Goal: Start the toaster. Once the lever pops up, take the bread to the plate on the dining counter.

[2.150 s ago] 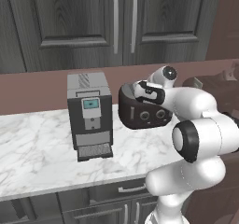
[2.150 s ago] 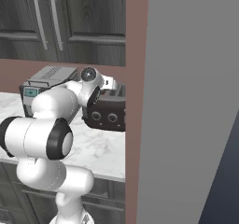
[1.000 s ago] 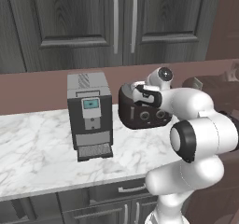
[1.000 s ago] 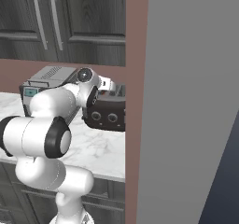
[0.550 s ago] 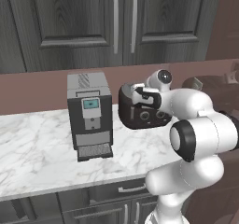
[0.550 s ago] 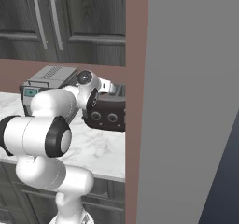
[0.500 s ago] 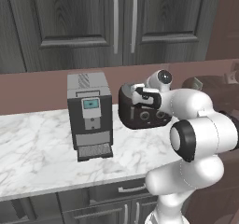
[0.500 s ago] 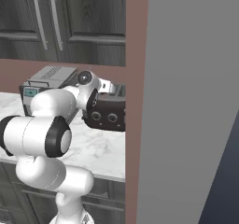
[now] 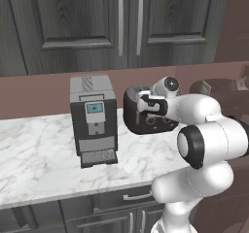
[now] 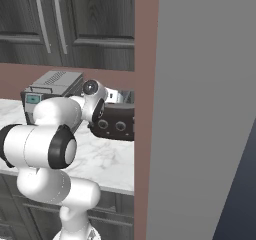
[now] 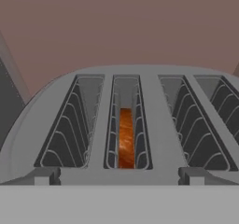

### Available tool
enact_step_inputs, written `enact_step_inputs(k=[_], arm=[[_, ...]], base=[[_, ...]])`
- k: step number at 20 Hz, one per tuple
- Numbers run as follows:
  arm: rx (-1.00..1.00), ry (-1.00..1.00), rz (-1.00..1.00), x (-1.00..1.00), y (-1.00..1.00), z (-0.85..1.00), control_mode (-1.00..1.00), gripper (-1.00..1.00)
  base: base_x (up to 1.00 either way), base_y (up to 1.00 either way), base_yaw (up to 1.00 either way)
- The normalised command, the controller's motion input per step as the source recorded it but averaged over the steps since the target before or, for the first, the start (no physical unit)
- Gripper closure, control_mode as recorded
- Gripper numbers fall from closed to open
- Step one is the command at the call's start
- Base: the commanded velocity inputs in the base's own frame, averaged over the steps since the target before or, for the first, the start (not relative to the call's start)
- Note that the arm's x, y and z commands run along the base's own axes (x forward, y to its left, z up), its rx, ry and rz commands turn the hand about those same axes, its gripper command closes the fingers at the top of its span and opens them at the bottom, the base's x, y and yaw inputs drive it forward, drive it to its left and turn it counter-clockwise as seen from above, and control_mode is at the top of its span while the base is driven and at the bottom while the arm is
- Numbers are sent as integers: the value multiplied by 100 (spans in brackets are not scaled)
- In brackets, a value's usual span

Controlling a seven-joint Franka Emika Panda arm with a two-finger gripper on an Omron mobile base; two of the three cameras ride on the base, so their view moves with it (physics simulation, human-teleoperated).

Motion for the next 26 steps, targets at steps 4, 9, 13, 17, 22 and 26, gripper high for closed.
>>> enact_step_inputs(k=[4,9,13,17,22,26], arm=[[0,0,0,0,0,0,-100,-100],[0,0,0,0,0,0,-100,-100],[0,0,0,0,-2,0,-100,-100],[0,0,0,1,-6,0,-100,-100],[0,0,0,2,-5,0,-100,-100],[0,0,0,0,0,0,-100,-100]], base=[[0,0,0],[0,0,0],[0,0,0],[0,0,0],[0,0,0],[0,0,0]])
